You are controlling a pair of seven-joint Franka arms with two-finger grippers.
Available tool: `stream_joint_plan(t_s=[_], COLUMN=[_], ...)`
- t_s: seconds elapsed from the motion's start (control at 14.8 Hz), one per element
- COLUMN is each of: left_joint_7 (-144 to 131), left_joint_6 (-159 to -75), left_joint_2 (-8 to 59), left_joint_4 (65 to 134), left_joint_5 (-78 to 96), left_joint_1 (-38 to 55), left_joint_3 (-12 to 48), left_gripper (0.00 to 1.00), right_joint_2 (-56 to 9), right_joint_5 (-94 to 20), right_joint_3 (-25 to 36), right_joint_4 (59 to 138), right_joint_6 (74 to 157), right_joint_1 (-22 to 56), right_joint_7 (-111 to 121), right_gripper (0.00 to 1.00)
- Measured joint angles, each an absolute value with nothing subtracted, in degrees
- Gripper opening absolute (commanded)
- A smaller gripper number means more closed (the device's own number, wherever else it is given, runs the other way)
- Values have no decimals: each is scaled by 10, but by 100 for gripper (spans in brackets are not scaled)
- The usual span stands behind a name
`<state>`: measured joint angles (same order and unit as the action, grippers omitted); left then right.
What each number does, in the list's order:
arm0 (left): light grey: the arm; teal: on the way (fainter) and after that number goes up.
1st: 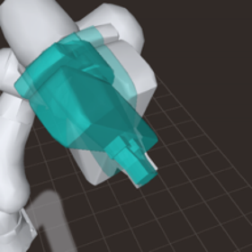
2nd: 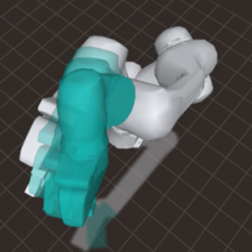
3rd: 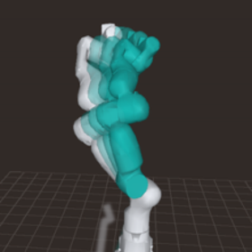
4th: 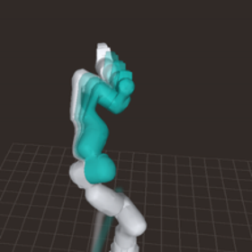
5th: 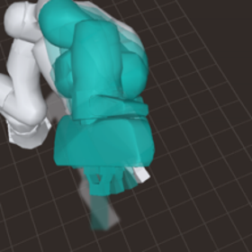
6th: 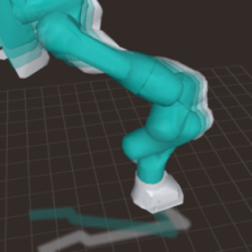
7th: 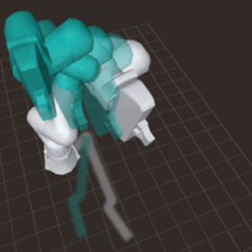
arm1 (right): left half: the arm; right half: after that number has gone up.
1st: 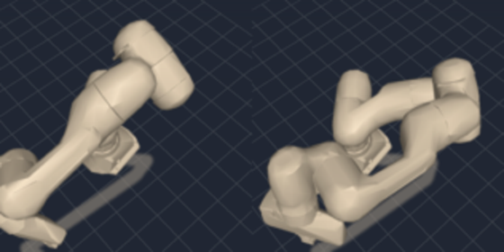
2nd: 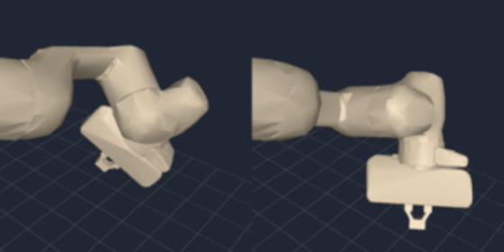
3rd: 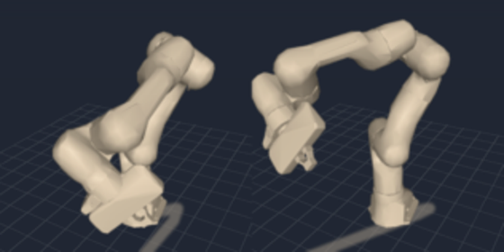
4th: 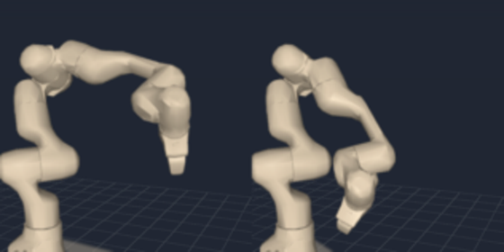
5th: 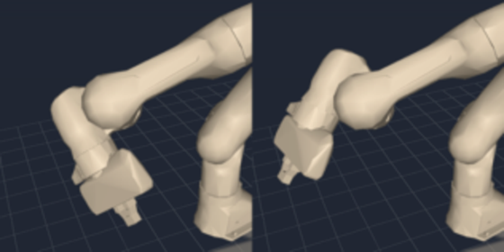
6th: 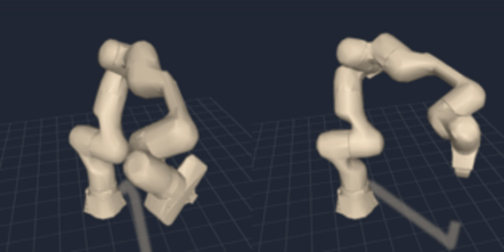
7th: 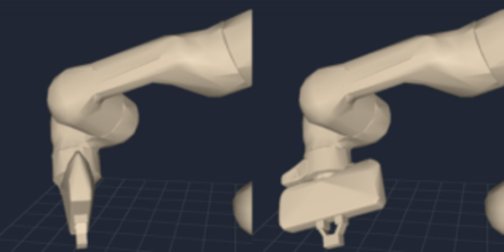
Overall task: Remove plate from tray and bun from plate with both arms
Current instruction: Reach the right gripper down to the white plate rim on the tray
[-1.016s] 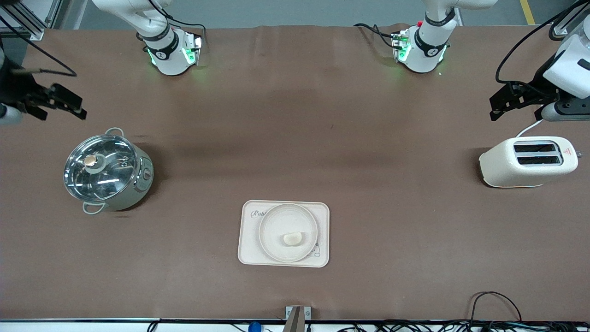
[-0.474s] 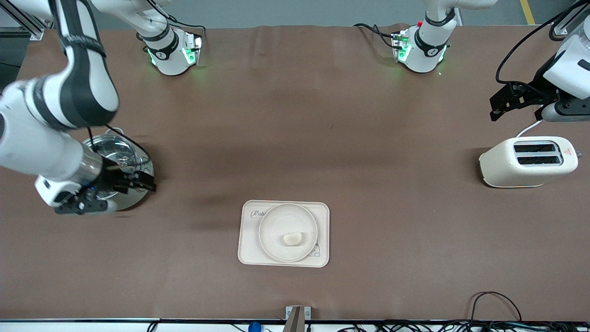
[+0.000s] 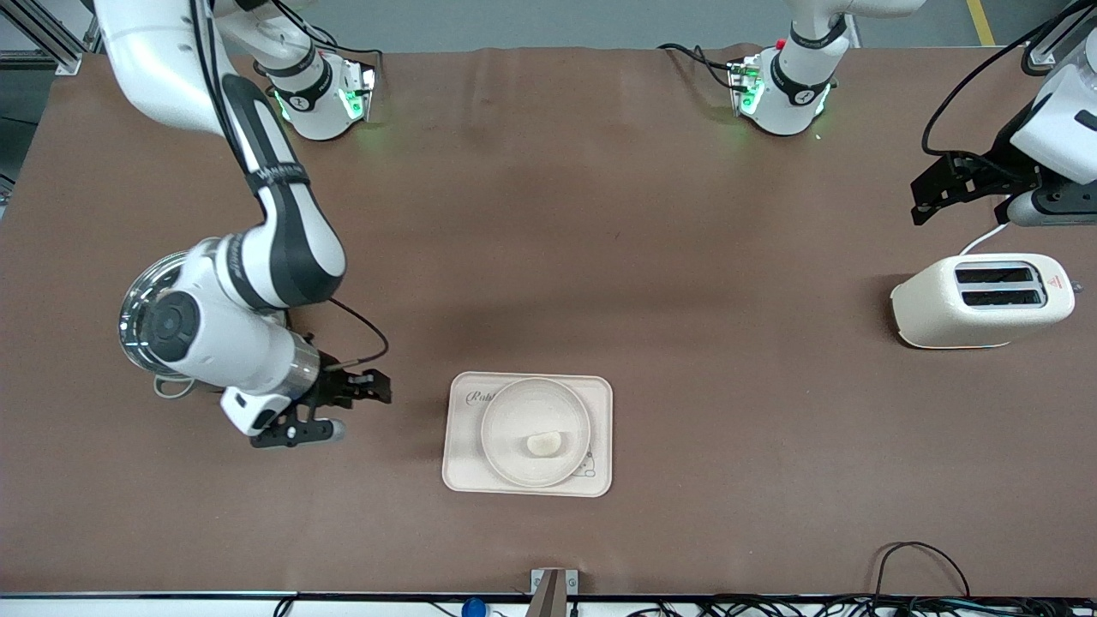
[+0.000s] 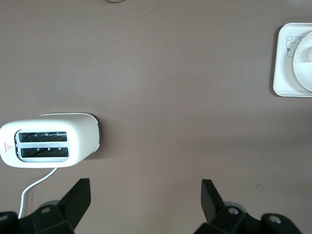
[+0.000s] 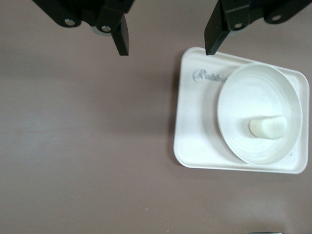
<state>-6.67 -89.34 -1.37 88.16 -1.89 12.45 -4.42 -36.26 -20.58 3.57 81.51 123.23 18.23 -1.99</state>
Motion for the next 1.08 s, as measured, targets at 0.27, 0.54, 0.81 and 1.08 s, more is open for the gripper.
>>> stream_joint_plan(t_s=[0.27,0.54,0.81,1.08], left_joint_7=[-67,-67,-67,-65], left_joint_6=[-893,-893,-892,-892], left_joint_2=[-13,-13,-13,-13], left_joint_4=[881,881,881,881], left_joint_5=[-19,-19,-19,-19], left_joint_1=[124,124,124,124], left_joint_3=[-44,-44,-44,-44], left_gripper=[100,100,100,100], right_joint_2=[-422,-472,-524,-555], right_joint_5=[-238,-267,-270,-280], right_joint_3=[31,29,11,5], right_joint_4=[792,770,730,695], right_joint_6=[1279,1330,1356,1356], right_joint_1=[211,248,259,259], right_joint_7=[-22,-45,-65,-70], right_gripper=[71,65,59,52])
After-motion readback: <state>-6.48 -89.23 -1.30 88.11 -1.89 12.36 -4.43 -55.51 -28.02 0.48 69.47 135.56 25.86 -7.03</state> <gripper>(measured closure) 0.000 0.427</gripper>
